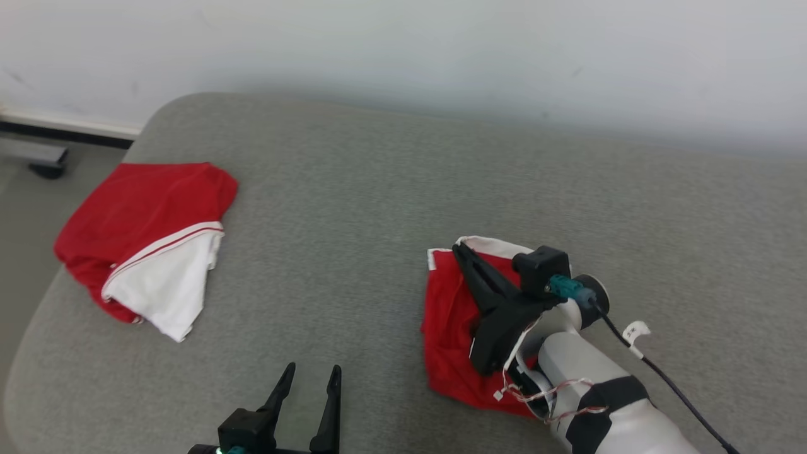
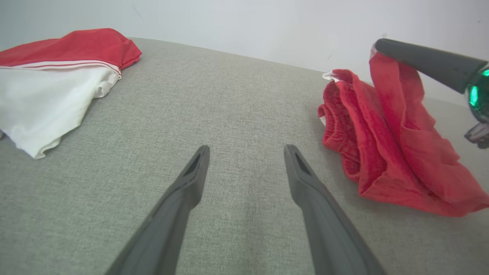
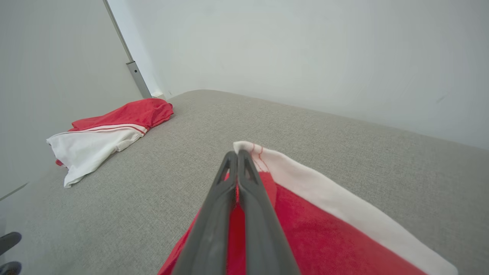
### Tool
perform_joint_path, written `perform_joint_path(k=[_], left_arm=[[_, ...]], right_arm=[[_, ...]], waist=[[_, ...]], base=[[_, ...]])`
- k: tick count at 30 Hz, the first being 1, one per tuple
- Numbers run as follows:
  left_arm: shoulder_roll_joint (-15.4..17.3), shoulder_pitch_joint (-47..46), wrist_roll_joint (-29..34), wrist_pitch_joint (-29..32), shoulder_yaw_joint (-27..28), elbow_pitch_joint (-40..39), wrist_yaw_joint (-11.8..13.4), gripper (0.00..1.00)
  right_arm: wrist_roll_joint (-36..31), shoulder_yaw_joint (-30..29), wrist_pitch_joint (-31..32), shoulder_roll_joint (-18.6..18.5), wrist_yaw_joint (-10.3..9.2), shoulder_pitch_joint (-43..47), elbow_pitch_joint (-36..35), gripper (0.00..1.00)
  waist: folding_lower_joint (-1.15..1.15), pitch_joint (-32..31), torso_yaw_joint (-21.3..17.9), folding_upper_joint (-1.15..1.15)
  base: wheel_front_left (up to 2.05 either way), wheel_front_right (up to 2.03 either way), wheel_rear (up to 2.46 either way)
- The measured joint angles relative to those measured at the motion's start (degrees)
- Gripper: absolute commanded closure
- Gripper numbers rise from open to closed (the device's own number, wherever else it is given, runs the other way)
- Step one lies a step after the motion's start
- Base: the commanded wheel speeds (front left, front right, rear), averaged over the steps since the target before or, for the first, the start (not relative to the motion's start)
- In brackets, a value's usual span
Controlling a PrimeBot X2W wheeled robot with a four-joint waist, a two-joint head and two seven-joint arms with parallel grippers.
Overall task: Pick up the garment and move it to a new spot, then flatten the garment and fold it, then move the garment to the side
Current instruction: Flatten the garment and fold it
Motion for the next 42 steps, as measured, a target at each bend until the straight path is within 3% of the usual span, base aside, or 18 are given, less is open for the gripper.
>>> perform_joint_path(k=[1, 2, 3, 11, 23, 36, 37, 38, 40, 41, 42], left_arm=[[0.0, -0.1, -0.1, 0.0, -0.6, 0.0, 0.0, 0.00], [0.0, -0.2, -0.2, 0.0, -1.0, 0.1, 0.1, 0.00], [0.0, -0.3, -0.2, 0.0, -1.4, 0.1, 0.1, 0.00], [0.0, 0.3, -0.7, 0.0, -0.9, -0.2, 1.5, 0.00], [0.0, 1.3, -0.6, 0.0, 1.5, -0.9, 1.2, 0.00], [0.0, 2.4, -0.7, 0.0, 2.2, -0.5, 1.0, 0.00], [0.0, 2.4, -0.7, 0.0, 2.2, -0.5, 1.0, 0.00], [0.0, 2.4, -0.7, 0.0, 2.2, -0.4, 1.0, 0.00], [0.0, 2.4, -0.7, 0.0, 2.3, -0.2, 1.0, 0.00], [0.0, 2.4, -0.7, 0.0, 2.4, -0.2, 1.0, 0.00], [0.0, 2.4, -0.7, 0.0, 2.5, -0.1, 1.0, 0.00]], right_arm=[[0.1, 0.1, 0.0, 0.0, 0.00, -1.2, 1.6, 0.74], [0.6, 0.1, 0.0, 0.1, 0.00, -2.0, 2.8, 0.26], [0.9, 0.3, 0.0, 0.2, 0.00, -2.8, 3.9, 0.00], [3.4, 2.5, 0.0, 1.4, 0.00, -2.8, -0.3, 0.00], [3.4, -0.7, 0.0, -3.7, 0.00, 10.8, -8.2, 0.00], [5.8, 8.9, 0.0, -4.3, 0.00, 18.3, -11.7, 0.00], [5.9, 9.8, 0.0, -4.0, 0.00, 18.1, -11.5, 0.07], [5.9, 10.9, 0.0, -3.8, 0.00, 17.8, -11.2, 0.39], [6.2, 12.7, 0.0, -3.1, 0.00, 17.0, -10.5, 0.76], [6.4, 14.1, 0.0, -2.9, 0.00, 16.6, -10.4, 0.85], [6.9, 15.7, 0.0, -2.6, 0.00, 16.3, -10.4, 0.86]], waist=[[0.00, 0.0, 0.9, 0.00], [0.00, 0.1, 1.7, 0.00], [0.00, 0.1, 2.6, 0.00], [0.00, -0.4, 6.5, 0.00], [0.00, -2.0, 0.6, 0.00], [0.00, -3.1, -1.1, 0.00], [-0.01, -3.2, -1.0, 0.00], [0.00, -3.3, -1.0, 0.00], [0.00, -3.4, -0.9, 0.00], [0.00, -3.5, -0.8, 0.00], [0.00, -3.7, -0.8, 0.00]], base=[[0.00, 0.00, 0.00], [0.00, 0.00, 0.00], [0.00, 0.00, 0.00], [0.00, 0.00, 0.00], [0.00, 0.00, 0.00], [0.00, 0.00, 0.00], [0.00, 0.00, 0.00], [0.00, 0.00, 0.00], [0.00, 0.00, 0.00], [0.00, 0.00, 0.00], [0.00, 0.00, 0.00]])
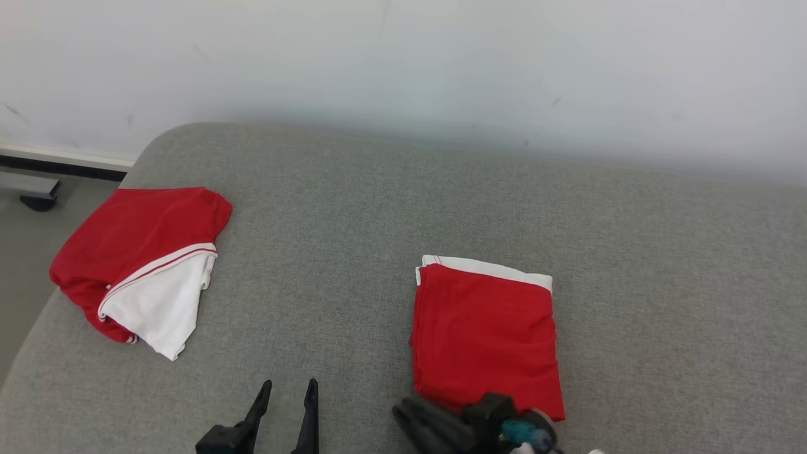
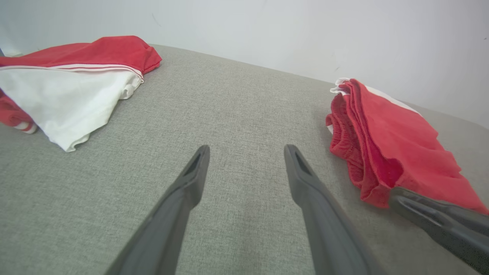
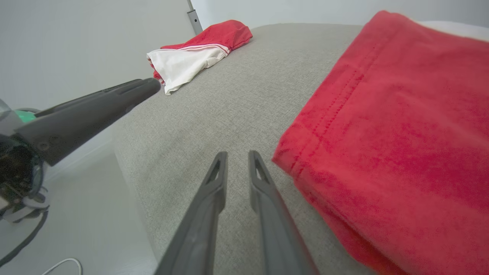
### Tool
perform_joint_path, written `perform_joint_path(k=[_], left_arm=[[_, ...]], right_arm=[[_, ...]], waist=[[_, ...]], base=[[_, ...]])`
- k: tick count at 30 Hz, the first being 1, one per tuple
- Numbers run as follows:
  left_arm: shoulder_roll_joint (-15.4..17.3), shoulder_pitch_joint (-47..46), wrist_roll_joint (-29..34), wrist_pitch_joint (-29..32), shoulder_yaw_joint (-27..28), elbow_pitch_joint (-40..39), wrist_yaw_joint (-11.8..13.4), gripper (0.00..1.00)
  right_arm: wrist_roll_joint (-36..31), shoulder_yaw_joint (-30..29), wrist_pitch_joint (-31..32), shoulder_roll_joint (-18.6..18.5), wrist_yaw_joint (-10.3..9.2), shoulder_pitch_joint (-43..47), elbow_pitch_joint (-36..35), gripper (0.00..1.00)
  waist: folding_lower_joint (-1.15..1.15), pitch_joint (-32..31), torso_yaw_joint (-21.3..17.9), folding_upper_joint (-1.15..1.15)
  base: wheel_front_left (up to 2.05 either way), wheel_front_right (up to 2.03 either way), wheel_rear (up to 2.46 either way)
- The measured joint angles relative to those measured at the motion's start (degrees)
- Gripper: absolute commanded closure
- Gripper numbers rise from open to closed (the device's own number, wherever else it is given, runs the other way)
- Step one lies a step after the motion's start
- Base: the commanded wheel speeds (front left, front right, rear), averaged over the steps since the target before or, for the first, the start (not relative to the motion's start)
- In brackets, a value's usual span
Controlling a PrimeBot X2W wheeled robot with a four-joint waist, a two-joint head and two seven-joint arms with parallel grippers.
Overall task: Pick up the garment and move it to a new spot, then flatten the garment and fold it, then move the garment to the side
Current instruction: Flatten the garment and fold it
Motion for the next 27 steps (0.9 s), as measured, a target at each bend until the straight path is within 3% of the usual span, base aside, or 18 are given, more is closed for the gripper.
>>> perform_joint_path(k=[1, 2, 3, 6, 9, 14, 19, 27], left_arm=[[0.0, 0.0, 0.1, 0.0, 0.2, 0.0, 0.0, 0.00], [0.0, 0.0, 0.2, 0.0, 0.5, 0.0, 0.0, 0.00], [0.0, 0.2, 0.5, 0.0, 0.9, 0.1, 0.0, 0.00], [0.0, 1.2, 0.8, 0.0, 2.0, 0.2, -0.1, 0.00], [0.0, 1.7, 1.3, 0.0, 3.3, 0.1, -0.4, 0.00], [0.0, 2.2, 2.4, 0.0, 5.4, -0.6, -0.5, 0.00], [0.0, 2.5, 3.1, 0.0, 8.2, -0.6, -0.5, 0.00], [0.0, 4.5, 6.5, 0.0, 13.0, -0.9, -1.5, 0.00]], right_arm=[[0.8, 1.5, 0.0, 0.3, 0.00, -0.1, 0.0, 0.73], [1.9, 3.3, 0.3, 0.6, 0.00, -0.2, -0.2, 0.53], [3.1, 5.2, 0.4, 0.7, 0.00, -0.2, -0.9, 0.00], [5.8, 7.4, 0.4, 0.1, 0.00, -1.0, -1.6, 0.00], [6.6, 4.7, 0.2, -1.6, 0.00, -1.8, -0.2, 0.00], [-0.7, -11.8, 0.0, -3.3, 0.00, -0.5, -0.5, 0.00], [-10.1, -27.6, 0.0, -2.6, 0.00, 6.8, -3.6, 0.00], [-19.7, -43.4, 0.0, 1.9, 0.00, 15.6, -11.0, 0.00]], waist=[[0.00, -0.2, -0.1, 0.00], [0.00, -0.4, -0.2, 0.00], [0.00, -0.5, -0.4, 0.00], [0.00, -1.1, -1.6, 0.00], [0.00, -1.7, -3.3, 0.00], [0.00, -2.3, -7.2, 0.00], [0.00, -2.7, -11.5, 0.00], [0.00, -3.3, -17.1, 0.00]], base=[[0.00, 0.00, 0.00], [0.00, 0.00, 0.00], [0.00, 0.00, 0.00], [0.00, 0.00, 0.00], [0.00, 0.00, 0.00], [0.00, 0.00, 0.00], [0.00, 0.00, 0.00], [0.00, 0.00, 0.00]])
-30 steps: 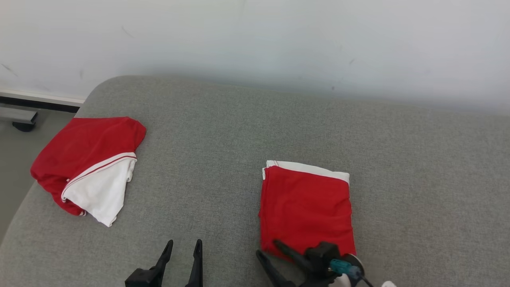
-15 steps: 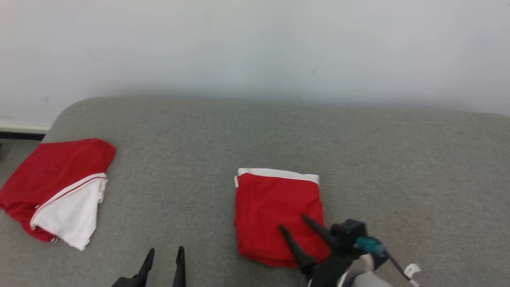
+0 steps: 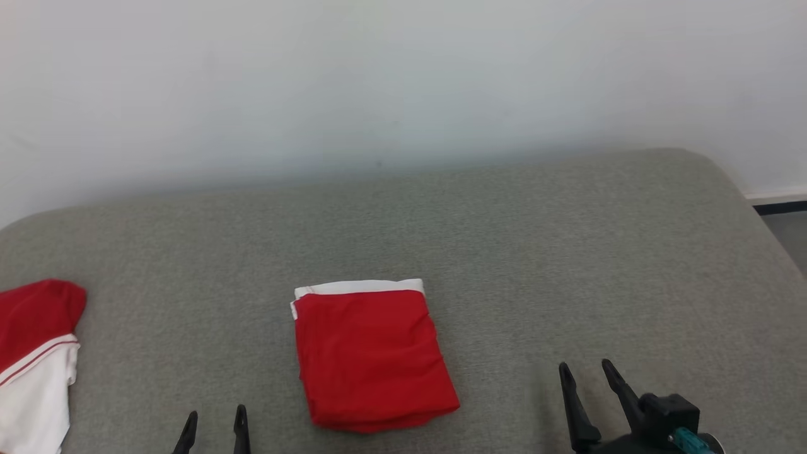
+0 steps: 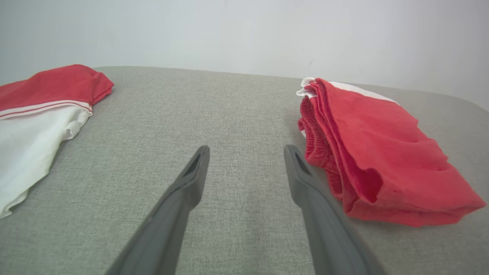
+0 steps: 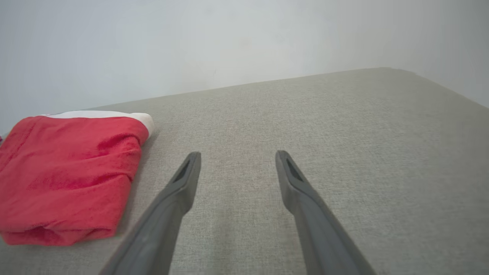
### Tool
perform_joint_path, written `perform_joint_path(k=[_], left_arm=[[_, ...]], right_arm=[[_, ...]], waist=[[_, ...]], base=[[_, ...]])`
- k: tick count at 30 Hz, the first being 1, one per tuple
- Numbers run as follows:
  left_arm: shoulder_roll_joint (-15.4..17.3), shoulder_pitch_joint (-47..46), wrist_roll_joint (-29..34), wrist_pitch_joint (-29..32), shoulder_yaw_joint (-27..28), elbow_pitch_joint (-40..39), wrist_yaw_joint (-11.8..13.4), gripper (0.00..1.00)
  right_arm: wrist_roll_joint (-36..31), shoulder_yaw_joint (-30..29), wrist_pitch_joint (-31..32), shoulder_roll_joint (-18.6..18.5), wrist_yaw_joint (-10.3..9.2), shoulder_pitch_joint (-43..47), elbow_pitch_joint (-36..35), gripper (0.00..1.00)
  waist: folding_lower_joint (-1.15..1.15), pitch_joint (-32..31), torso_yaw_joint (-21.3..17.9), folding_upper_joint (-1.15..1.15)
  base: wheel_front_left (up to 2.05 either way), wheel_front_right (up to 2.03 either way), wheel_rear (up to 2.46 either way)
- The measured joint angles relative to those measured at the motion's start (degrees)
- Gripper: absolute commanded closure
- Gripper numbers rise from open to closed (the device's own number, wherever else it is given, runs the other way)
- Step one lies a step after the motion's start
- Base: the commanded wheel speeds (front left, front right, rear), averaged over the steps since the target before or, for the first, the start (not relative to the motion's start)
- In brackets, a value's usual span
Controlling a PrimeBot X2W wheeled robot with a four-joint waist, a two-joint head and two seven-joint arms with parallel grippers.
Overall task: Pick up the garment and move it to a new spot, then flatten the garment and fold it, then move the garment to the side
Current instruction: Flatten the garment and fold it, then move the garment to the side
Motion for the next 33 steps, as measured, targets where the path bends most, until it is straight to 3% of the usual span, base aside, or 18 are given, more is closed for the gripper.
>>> perform_joint_path(k=[9, 33], left_arm=[[0.0, 2.8, 3.4, 0.0, 2.9, -2.4, -0.6, 0.00], [0.0, 4.8, 5.1, 0.0, 2.7, -5.8, -0.5, 0.00]], right_arm=[[-3.6, -3.5, 0.0, 2.2, 0.00, 3.2, -2.5, 0.00], [-0.6, -2.1, 0.0, 2.6, 0.00, 3.1, -2.9, 0.00]], waist=[[0.00, -1.5, -2.4, 0.00], [0.00, -0.5, 0.6, 0.00]], base=[[0.00, 0.00, 0.00], [0.00, 0.00, 0.00]])
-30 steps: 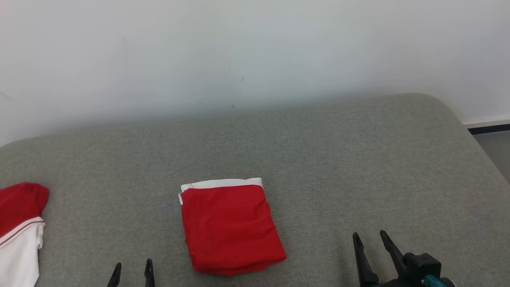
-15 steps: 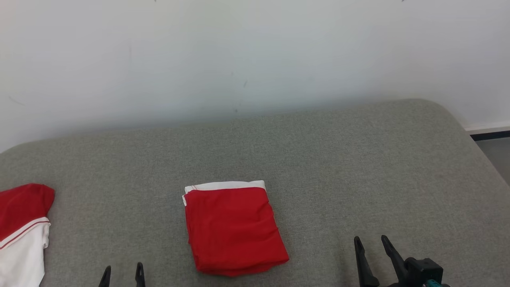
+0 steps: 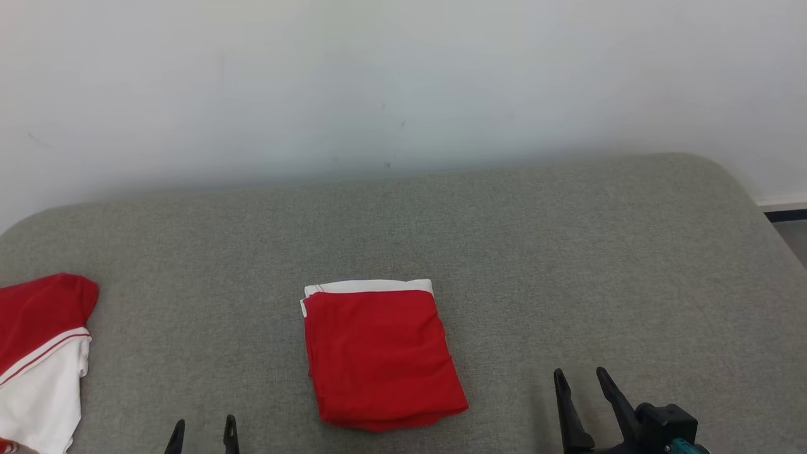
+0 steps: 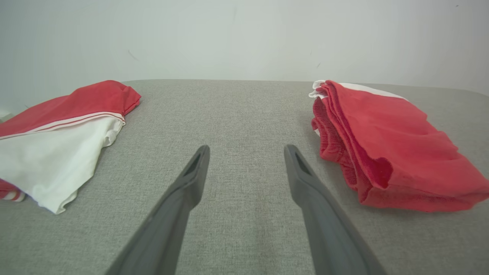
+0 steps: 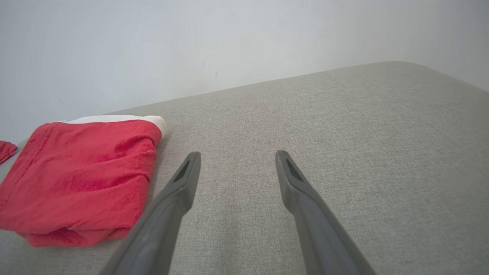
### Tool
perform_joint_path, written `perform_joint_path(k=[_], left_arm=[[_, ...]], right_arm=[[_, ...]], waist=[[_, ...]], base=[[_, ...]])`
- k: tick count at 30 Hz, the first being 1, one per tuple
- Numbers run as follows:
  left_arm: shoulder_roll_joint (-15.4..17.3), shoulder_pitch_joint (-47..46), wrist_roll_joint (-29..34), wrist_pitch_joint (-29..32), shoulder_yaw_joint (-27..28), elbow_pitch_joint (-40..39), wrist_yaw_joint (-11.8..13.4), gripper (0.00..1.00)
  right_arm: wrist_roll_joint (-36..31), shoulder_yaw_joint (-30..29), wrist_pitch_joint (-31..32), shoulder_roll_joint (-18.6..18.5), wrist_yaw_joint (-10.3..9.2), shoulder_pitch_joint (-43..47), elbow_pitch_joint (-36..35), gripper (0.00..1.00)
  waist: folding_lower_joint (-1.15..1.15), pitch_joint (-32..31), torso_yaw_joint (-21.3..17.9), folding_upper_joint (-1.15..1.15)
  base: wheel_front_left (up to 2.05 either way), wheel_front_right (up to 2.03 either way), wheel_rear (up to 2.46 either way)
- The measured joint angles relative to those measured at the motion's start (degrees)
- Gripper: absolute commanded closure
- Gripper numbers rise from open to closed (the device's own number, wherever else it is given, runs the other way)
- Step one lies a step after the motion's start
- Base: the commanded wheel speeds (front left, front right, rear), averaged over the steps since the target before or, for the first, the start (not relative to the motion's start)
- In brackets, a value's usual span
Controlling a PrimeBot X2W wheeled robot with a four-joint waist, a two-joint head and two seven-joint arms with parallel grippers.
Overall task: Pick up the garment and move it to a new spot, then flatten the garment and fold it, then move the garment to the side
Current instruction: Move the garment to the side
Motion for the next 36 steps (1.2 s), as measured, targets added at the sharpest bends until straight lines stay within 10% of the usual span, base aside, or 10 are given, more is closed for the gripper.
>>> perform_joint_path(k=[31, 34, 36], left_arm=[[0.0, -9.1, -3.3, 0.0, -12.5, -4.0, 0.5, 0.00], [0.0, -9.4, -3.3, 0.0, -12.6, -3.9, 0.5, 0.00], [0.0, -9.4, -3.2, 0.0, -12.5, -3.8, 0.5, 0.00]], right_arm=[[15.4, 23.1, 1.5, -5.3, 0.00, -23.7, 16.0, 0.00], [16.8, 25.0, 1.0, -5.7, -0.01, -25.4, 17.3, 1.00], [17.0, 25.4, 0.7, -5.8, -0.01, -26.3, 18.4, 1.00]], waist=[[0.01, 15.4, 10.2, 0.01], [0.00, 16.1, 10.7, 0.01], [0.01, 16.1, 10.8, 0.01]], base=[[0.00, 0.00, 0.00], [0.00, 0.00, 0.00], [0.00, 0.00, 0.00]])
